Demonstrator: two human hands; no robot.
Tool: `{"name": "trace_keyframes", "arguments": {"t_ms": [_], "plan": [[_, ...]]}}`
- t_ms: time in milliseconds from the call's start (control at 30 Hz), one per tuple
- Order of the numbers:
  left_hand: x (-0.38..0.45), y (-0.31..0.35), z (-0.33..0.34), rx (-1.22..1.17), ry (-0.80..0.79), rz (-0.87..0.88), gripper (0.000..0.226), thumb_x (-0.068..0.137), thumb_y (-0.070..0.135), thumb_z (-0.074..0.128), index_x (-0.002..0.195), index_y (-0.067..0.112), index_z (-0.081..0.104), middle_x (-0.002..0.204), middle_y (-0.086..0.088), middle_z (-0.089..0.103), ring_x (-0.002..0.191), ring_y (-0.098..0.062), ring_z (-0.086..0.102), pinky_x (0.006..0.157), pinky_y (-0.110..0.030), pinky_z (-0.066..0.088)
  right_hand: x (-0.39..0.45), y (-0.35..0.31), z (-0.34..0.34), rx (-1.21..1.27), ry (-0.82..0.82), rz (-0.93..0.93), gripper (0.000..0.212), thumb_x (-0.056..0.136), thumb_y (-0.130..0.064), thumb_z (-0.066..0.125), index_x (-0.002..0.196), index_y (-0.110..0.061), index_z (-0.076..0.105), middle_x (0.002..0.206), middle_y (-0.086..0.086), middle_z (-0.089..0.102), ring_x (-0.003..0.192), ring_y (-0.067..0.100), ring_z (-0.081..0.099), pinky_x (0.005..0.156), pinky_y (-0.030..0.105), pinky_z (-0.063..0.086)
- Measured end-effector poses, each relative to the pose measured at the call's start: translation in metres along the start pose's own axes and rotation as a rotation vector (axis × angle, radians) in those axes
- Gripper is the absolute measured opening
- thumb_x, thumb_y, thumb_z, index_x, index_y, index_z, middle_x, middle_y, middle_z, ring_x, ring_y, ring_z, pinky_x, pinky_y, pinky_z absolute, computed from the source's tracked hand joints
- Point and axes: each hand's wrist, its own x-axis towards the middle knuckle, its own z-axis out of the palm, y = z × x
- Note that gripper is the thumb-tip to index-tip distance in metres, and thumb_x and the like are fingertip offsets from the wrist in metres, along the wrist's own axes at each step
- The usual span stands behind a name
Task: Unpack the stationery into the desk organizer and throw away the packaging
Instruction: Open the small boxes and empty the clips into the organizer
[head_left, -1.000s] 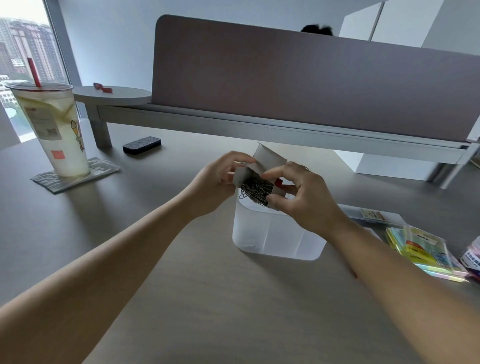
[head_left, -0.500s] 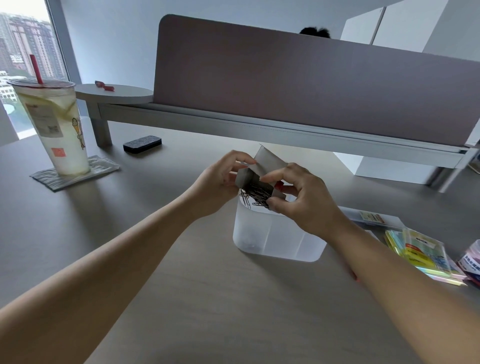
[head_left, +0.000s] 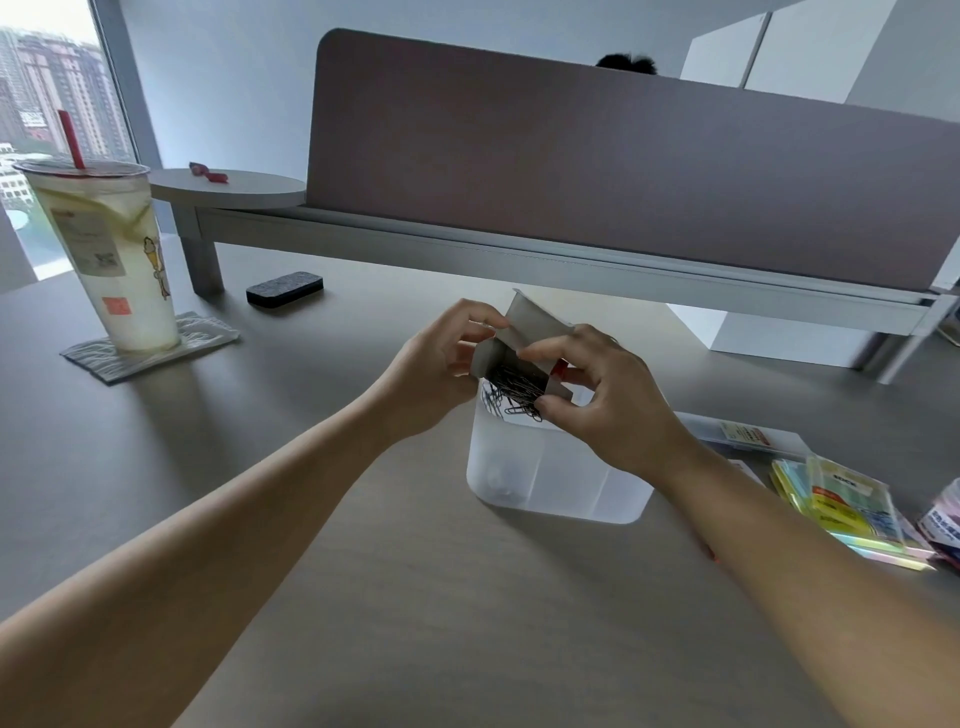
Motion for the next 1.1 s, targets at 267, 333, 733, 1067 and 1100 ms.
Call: {"name": "trace_keyframes", "arguments": {"t_ms": [267,333,733,1067,1100], "plan": [[0.000,-0.001,0.001,0.027,0.026,0.015,0.058,0.071,-0.026,0.045,0.087,0.029,0.045,0.090,0.003,0.054,0.066,0.006,0.058,0.057,-0.007,0.040,0.001,0.001,0.001,-0.013,-0.007,-0.007,0.036,0.074,0.001,0.061,0.107,-0.014,0.062,0.084,-0.020,0.044,0.082,-0.015,0.047,0.082,0.001,0.038],[0.000,-0.001,0.000,0.039,0.030,0.017,0.058,0.072,-0.026,0.045,0.087,0.030,0.045,0.090,0.003,0.055,0.068,0.006,0.058,0.057,-0.007,0.040,0.001,0.001,0.001,-0.016,-0.009,-0.006,0.035,0.075,0.000,0.061,0.107,-0.014,0.062,0.084,-0.019,0.044,0.083,-0.015,0.047,0.082,0.001,0.038],[-0.015,-0.004,0.001,0.224,0.093,0.165,0.051,0.067,-0.011,0.043,0.094,0.032,0.043,0.097,0.017,0.052,0.087,0.011,0.056,0.074,-0.004,0.044,-0.003,-0.002,0.003,-0.084,-0.009,-0.080,0.037,0.073,-0.009,0.054,0.108,-0.017,0.061,0.094,-0.008,0.046,0.083,-0.019,0.040,0.083,0.021,0.044],[-0.019,0.000,-0.001,0.375,0.100,0.217,0.044,0.074,-0.016,0.050,0.104,0.016,0.049,0.097,0.021,0.049,0.089,0.013,0.054,0.077,0.003,0.039,-0.007,-0.002,0.002,-0.075,0.024,-0.121,0.036,0.073,0.001,0.056,0.106,-0.012,0.060,0.102,-0.001,0.046,0.091,0.012,0.046,0.086,0.025,0.042],[-0.019,0.000,-0.002,0.394,0.108,0.217,0.045,0.074,-0.017,0.050,0.106,0.013,0.050,0.097,0.020,0.048,0.087,0.007,0.055,0.077,0.003,0.039,-0.006,-0.002,0.002,-0.079,0.022,-0.123,0.036,0.073,0.001,0.055,0.106,-0.012,0.061,0.103,0.002,0.049,0.091,0.011,0.046,0.086,0.023,0.042]]}}
